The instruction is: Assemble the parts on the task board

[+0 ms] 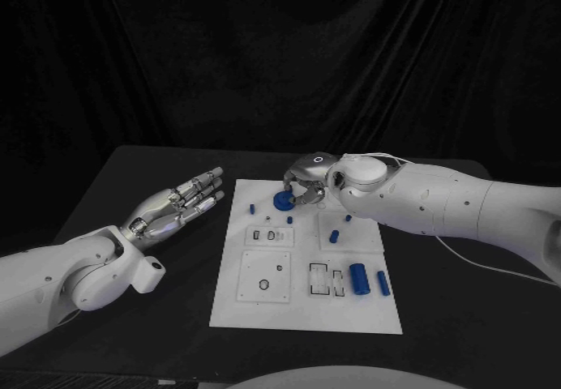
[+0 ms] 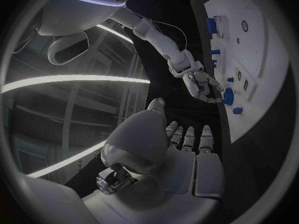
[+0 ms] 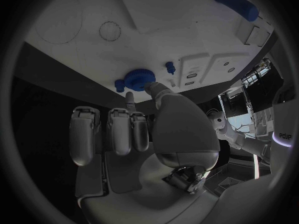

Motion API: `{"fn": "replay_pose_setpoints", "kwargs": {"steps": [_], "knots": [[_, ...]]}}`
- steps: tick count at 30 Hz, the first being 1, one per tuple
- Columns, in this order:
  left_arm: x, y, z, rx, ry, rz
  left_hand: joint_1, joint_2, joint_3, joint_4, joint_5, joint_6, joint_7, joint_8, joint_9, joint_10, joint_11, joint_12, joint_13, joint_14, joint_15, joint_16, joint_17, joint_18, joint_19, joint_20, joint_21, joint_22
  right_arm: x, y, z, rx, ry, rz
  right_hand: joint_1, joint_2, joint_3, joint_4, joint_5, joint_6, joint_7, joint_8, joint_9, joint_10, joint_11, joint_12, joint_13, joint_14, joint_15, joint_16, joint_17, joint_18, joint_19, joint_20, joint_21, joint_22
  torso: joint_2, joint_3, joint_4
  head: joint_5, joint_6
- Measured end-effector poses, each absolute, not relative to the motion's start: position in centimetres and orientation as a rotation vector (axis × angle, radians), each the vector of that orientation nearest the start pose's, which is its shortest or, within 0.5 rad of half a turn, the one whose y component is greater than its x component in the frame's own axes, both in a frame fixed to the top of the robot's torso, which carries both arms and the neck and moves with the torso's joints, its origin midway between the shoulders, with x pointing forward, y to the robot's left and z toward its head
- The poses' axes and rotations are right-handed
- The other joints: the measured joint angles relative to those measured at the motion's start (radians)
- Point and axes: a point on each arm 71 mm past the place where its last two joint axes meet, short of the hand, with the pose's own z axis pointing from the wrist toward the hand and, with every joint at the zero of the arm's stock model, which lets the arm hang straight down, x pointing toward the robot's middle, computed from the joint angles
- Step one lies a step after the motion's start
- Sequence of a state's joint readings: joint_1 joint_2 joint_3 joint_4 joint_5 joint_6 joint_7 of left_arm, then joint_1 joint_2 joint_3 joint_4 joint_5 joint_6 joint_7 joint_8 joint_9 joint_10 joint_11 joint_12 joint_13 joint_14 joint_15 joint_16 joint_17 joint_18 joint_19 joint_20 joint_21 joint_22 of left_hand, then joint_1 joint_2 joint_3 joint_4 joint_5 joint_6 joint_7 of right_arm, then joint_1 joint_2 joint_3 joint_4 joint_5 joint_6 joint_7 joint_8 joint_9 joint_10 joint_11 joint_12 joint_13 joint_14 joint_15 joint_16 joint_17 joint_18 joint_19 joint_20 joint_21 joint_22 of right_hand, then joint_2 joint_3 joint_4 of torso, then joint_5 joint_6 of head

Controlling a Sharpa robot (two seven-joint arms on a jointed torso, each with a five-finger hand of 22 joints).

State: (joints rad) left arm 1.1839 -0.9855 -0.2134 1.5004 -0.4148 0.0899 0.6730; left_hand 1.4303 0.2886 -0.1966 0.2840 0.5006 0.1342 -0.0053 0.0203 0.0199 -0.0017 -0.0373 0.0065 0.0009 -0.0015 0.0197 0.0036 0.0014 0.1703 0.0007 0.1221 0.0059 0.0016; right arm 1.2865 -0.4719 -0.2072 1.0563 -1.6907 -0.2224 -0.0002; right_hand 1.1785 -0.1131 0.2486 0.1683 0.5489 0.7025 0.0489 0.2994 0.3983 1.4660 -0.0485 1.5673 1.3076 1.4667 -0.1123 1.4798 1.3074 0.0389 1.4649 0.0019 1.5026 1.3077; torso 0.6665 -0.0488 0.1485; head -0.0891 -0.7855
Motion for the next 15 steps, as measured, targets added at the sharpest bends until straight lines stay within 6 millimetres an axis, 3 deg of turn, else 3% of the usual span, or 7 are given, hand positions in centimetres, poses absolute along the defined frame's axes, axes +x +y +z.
{"fn": "replay_pose_setpoints", "kwargs": {"steps": [15], "knots": [[44.0,25.9,-22.7,-0.551,1.668,-1.753,0.000,0.000,0.003,0.003,0.000,-0.004,0.004,0.000,0.000,0.000,0.000,0.000,0.000,0.004,0.004,0.000,0.000,0.000,0.000,0.000,0.000,0.000,54.9,-14.7,-21.8,-0.588,1.668,0.422,0.001,-0.001,0.011,-0.020,-0.016,-0.035,0.011,-0.056,-0.032,0.000,0.007,0.000,0.000,0.000,0.013,0.000,0.000,0.000,0.000,0.007,-0.005,0.000,0.001,0.0008,-0.0007,0.004,0.001]]}}
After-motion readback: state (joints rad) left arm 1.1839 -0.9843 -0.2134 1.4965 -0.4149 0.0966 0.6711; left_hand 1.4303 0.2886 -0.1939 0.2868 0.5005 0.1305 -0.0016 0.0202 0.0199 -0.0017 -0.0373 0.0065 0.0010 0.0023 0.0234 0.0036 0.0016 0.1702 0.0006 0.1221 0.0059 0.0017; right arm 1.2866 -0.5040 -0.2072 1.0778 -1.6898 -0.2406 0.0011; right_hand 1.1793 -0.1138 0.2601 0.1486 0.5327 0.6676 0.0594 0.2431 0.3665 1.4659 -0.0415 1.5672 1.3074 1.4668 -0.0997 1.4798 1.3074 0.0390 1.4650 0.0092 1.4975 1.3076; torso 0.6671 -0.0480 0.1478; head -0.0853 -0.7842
